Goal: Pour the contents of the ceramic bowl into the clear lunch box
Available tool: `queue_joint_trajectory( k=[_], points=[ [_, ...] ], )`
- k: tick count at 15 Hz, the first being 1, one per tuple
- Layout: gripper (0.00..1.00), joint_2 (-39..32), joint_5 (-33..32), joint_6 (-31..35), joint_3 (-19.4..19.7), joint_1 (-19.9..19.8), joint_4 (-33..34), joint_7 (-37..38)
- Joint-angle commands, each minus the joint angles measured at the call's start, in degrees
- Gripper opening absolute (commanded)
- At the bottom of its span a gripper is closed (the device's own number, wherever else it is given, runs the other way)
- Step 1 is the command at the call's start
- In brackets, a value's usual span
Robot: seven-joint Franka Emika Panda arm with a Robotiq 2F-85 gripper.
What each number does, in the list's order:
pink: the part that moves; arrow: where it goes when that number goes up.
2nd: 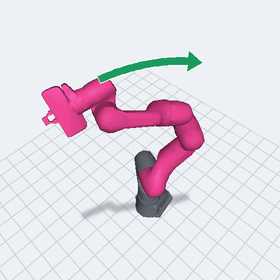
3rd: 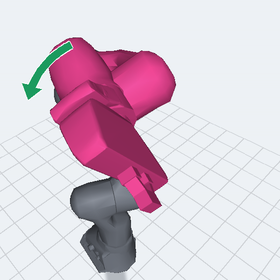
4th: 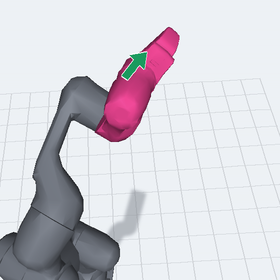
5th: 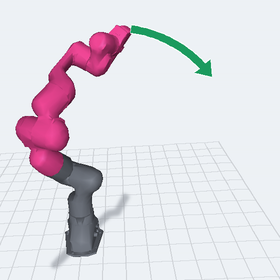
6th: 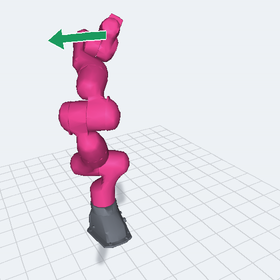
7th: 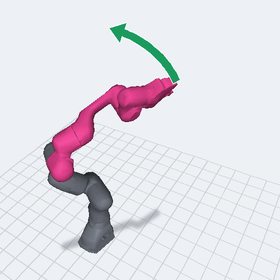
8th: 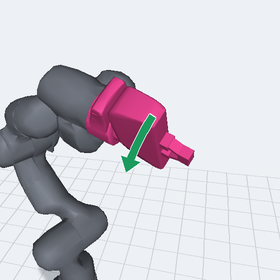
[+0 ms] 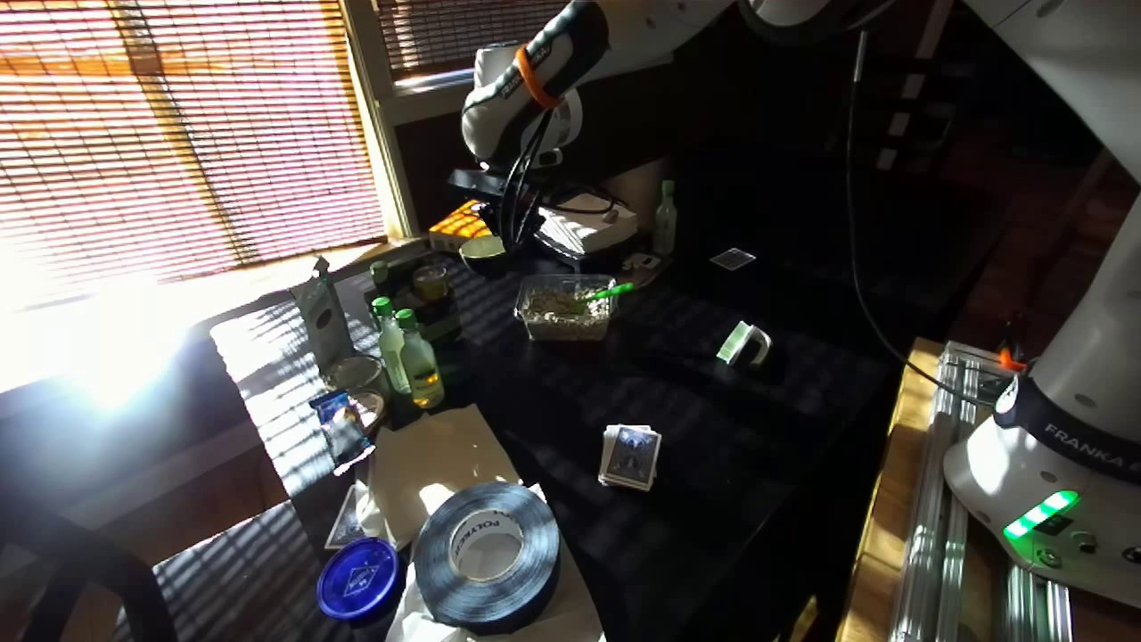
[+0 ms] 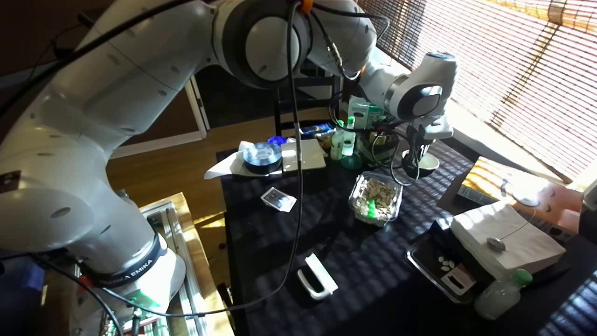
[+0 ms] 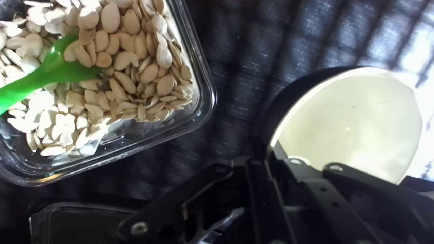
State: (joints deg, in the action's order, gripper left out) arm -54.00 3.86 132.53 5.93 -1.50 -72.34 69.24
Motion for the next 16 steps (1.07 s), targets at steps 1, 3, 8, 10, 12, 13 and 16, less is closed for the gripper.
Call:
queue_joint_trajectory(
  k=[1, 3, 8, 10, 12, 13, 16],
  points=[
    [0.02, -6.39, 1.64, -5.2, 0.51, -0.91, 10.74, -0.01],
    [0.02, -8.64, 1.84, -7.31, -0.15, -1.46, 14.4, -0.74],
    [0.02, -13.45, 1.78, -12.13, -0.96, -1.73, 22.86, -1.0],
    [0.02, -15.09, 1.68, -13.92, -1.16, -1.88, 25.66, -1.12],
    [0.02, -16.65, 1.4, -15.48, -1.11, -1.84, 28.18, -1.01],
    [0.02, -17.47, 1.21, -15.85, -0.99, -1.76, 29.41, -0.86],
    [0.02, -19.61, 1.73, -15.95, -2.11, -2.59, 32.55, -2.68]
  ],
)
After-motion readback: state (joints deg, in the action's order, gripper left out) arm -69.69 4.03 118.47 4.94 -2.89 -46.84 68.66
